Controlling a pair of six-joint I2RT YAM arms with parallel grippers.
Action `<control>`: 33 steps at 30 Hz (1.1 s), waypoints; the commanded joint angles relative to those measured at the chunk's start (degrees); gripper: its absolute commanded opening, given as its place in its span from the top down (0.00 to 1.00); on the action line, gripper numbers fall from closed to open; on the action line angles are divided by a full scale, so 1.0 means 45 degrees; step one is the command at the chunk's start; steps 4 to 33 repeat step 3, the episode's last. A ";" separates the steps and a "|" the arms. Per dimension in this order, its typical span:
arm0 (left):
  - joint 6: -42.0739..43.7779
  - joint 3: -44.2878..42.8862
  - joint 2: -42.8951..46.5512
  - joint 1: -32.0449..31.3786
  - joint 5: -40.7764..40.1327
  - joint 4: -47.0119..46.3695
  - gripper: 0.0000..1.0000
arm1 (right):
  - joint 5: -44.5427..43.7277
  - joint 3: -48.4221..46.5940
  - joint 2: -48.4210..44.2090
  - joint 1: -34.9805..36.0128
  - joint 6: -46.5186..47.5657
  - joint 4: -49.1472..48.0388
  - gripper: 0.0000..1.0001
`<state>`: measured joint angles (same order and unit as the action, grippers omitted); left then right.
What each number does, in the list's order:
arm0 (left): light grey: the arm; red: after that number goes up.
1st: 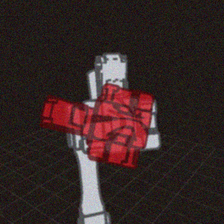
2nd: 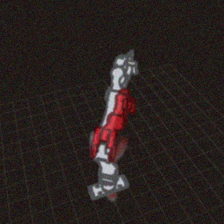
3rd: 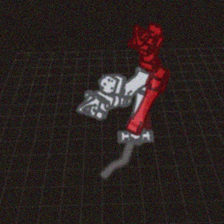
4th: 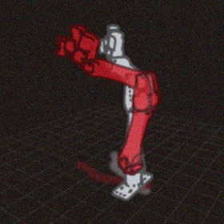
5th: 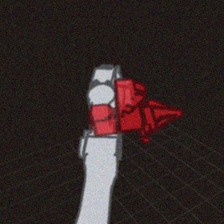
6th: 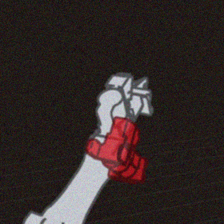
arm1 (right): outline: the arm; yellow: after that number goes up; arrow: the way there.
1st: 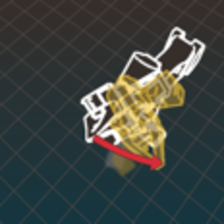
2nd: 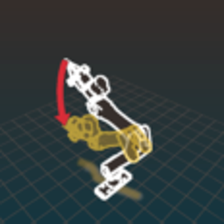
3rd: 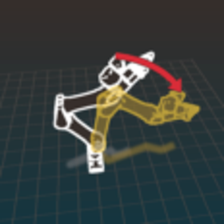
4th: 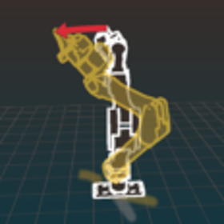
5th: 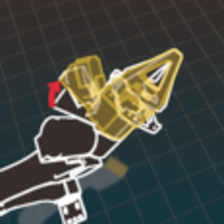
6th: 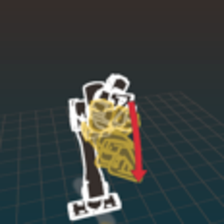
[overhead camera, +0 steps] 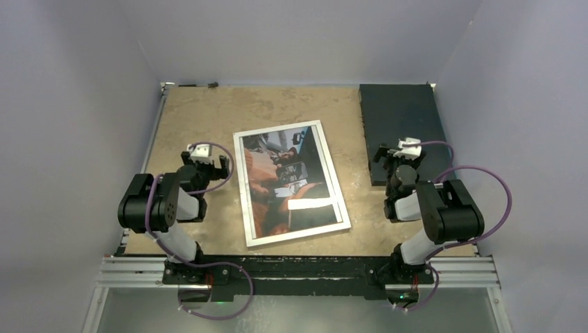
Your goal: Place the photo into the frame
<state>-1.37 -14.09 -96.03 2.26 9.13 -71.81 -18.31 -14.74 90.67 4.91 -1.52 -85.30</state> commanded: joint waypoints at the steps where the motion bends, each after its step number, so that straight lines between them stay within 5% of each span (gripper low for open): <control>1: 0.0220 -0.0363 0.0181 -0.0251 -0.0444 -0.0160 0.00 | 0.0108 -0.0034 -0.0167 -0.0016 -0.0033 -0.0664 0.01; 33: 0.0244 -0.0341 0.0254 -0.0301 -0.0541 -0.0148 0.00 | 0.0103 -0.0025 -0.0159 -0.0008 -0.0033 -0.0660 0.01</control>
